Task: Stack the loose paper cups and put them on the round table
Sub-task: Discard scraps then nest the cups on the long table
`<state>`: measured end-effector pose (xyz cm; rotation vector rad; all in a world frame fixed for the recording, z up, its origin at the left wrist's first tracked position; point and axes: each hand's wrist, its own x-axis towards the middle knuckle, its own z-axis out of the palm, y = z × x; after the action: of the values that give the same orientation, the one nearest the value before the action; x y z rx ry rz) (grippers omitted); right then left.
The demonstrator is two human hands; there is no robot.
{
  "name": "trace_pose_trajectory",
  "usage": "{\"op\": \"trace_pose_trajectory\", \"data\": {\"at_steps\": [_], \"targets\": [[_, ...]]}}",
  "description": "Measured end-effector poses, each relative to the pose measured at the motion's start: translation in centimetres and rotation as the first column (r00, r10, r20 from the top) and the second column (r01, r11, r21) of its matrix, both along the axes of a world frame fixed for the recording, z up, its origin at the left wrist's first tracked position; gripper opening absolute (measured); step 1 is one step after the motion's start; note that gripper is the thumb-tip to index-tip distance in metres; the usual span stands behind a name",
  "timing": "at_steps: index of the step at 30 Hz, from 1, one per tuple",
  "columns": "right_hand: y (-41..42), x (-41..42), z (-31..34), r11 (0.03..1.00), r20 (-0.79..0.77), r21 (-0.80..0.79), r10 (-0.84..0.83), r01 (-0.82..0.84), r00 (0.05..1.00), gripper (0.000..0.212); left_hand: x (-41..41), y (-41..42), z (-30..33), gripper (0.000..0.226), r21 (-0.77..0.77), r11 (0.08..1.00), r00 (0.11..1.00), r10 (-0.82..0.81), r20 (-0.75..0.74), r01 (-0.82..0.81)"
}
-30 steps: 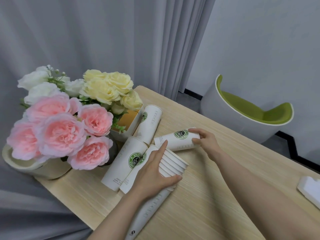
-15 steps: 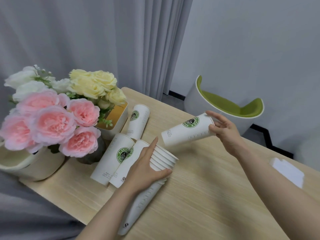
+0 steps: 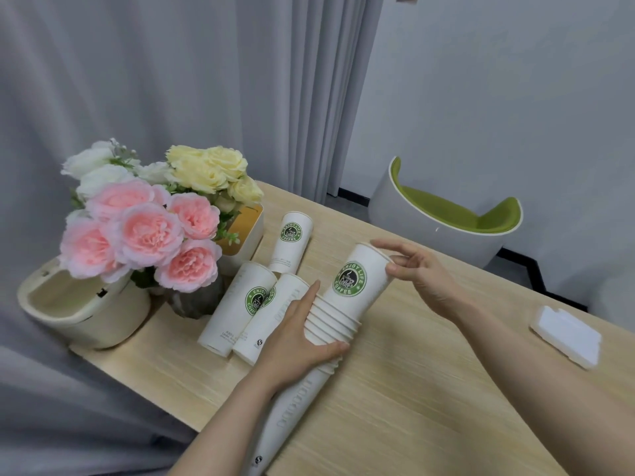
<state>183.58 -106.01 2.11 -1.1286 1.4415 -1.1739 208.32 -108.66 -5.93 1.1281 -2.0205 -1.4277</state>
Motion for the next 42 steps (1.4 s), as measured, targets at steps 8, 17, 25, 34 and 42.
{"op": "trace_pose_trajectory", "data": {"at_steps": [8,17,25,34,42], "targets": [[1.4,5.3,-3.2,0.994,0.116,0.080,0.066,-0.075,0.991,0.039,0.6,0.3,-0.4,0.102,0.001,0.999,0.998,0.052,0.027,-0.052],[2.5,7.9,-5.4,0.991,0.174,0.117,0.041,-0.062,0.984,0.035,0.8,0.7,-0.4,0.107,-0.017,0.999,0.993,0.044,0.113,-0.043],[2.0,8.6,-6.0,0.984,0.212,0.137,0.082,-0.113,0.974,0.035,1.3,0.4,-0.6,0.098,-0.018,0.998,0.993,0.054,0.103,-0.053],[-0.1,8.3,-6.4,0.988,0.181,0.134,0.046,-0.071,0.982,0.035,2.4,0.0,-1.5,0.102,-0.008,0.994,0.987,0.110,0.118,-0.109],[-6.1,8.8,-9.0,0.983,-0.149,0.184,0.020,0.008,0.989,0.042,4.1,-0.1,-1.8,0.100,0.023,0.982,0.978,0.187,0.097,-0.190]]}}
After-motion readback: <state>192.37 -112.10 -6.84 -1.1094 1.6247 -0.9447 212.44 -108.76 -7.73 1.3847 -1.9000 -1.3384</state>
